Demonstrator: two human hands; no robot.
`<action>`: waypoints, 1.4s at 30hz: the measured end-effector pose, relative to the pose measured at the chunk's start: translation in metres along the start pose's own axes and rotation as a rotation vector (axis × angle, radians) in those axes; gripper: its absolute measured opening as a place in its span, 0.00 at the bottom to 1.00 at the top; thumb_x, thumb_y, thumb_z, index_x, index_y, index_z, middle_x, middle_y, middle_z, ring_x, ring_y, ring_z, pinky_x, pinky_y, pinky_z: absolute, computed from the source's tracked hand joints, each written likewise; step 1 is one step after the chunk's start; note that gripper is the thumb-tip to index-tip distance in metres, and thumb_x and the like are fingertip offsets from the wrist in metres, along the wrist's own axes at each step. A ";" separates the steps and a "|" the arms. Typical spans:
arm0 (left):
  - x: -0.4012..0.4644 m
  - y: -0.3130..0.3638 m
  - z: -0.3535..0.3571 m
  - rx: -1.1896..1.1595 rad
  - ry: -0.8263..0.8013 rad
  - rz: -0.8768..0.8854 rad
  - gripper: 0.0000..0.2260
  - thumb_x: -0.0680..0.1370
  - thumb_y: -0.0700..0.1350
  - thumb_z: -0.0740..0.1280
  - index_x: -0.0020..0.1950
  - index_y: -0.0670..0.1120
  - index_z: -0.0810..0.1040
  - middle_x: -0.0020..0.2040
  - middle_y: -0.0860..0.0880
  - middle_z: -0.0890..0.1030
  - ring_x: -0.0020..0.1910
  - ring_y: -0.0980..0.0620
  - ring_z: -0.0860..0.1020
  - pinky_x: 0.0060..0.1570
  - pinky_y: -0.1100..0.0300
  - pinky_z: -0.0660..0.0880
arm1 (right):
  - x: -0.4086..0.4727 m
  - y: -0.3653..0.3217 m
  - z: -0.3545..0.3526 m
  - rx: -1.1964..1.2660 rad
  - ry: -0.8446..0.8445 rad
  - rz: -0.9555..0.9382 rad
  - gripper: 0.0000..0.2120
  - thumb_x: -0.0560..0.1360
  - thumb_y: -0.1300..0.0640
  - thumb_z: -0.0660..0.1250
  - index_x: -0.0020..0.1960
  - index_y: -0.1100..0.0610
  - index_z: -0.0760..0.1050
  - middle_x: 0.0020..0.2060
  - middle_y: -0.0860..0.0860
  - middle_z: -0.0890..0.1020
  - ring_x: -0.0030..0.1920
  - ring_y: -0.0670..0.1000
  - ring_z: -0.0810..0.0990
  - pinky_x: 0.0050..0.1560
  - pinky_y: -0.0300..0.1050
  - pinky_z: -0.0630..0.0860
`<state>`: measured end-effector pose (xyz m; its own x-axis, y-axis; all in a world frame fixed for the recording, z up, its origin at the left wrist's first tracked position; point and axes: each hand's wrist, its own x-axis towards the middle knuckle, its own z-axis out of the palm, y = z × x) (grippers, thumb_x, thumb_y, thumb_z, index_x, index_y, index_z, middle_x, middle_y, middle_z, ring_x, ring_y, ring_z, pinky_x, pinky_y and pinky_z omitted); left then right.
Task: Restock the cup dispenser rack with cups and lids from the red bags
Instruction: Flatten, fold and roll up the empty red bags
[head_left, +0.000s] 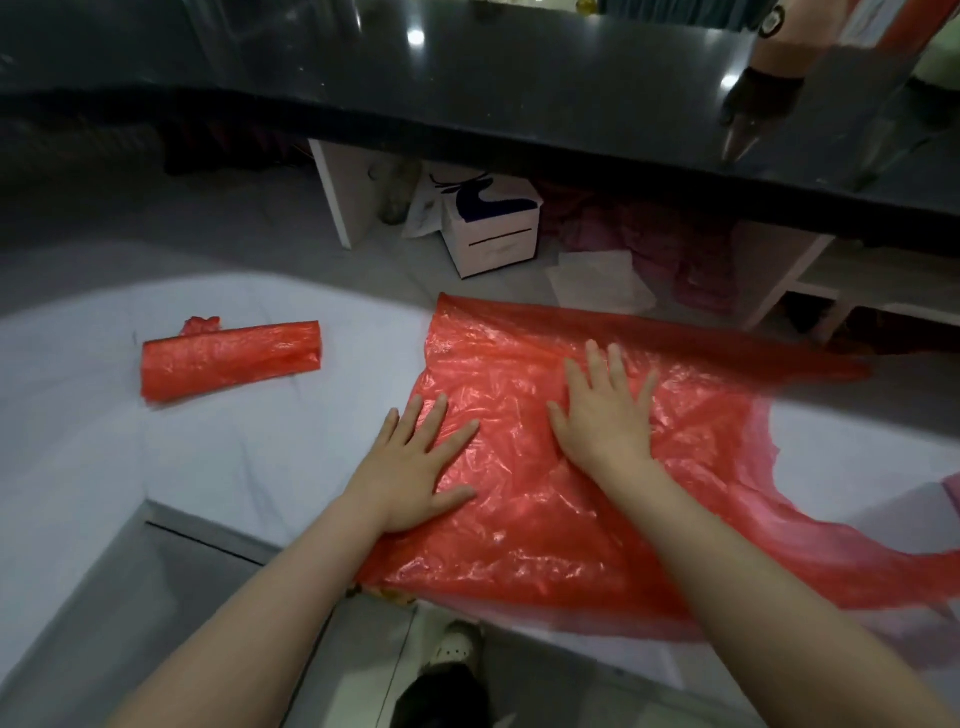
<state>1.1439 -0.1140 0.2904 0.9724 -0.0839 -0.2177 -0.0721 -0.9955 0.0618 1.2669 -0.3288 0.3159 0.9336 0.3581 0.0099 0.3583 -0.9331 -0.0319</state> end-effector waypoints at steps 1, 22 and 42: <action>0.000 0.000 0.000 0.000 0.004 0.000 0.34 0.73 0.72 0.45 0.71 0.65 0.29 0.76 0.48 0.32 0.74 0.43 0.31 0.71 0.47 0.32 | 0.005 -0.011 -0.005 0.003 0.047 -0.076 0.29 0.79 0.44 0.55 0.77 0.52 0.56 0.78 0.52 0.50 0.78 0.56 0.42 0.70 0.68 0.38; 0.004 0.000 0.010 -0.061 0.100 -0.020 0.32 0.72 0.73 0.44 0.71 0.67 0.32 0.76 0.48 0.33 0.73 0.45 0.29 0.68 0.50 0.26 | 0.118 -0.099 0.025 0.067 -0.148 -0.408 0.25 0.81 0.43 0.48 0.77 0.45 0.51 0.78 0.49 0.53 0.77 0.54 0.50 0.74 0.60 0.48; 0.004 0.001 -0.002 0.119 0.031 -0.071 0.39 0.69 0.74 0.36 0.70 0.55 0.24 0.75 0.45 0.30 0.74 0.44 0.30 0.70 0.45 0.32 | -0.073 0.130 0.001 0.112 -0.105 0.071 0.31 0.80 0.40 0.52 0.78 0.50 0.50 0.78 0.54 0.51 0.78 0.55 0.47 0.75 0.58 0.49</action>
<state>1.1478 -0.1154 0.2920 0.9822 -0.0139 -0.1875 -0.0273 -0.9972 -0.0692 1.2452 -0.4763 0.3105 0.9490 0.2987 -0.1004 0.2837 -0.9486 -0.1405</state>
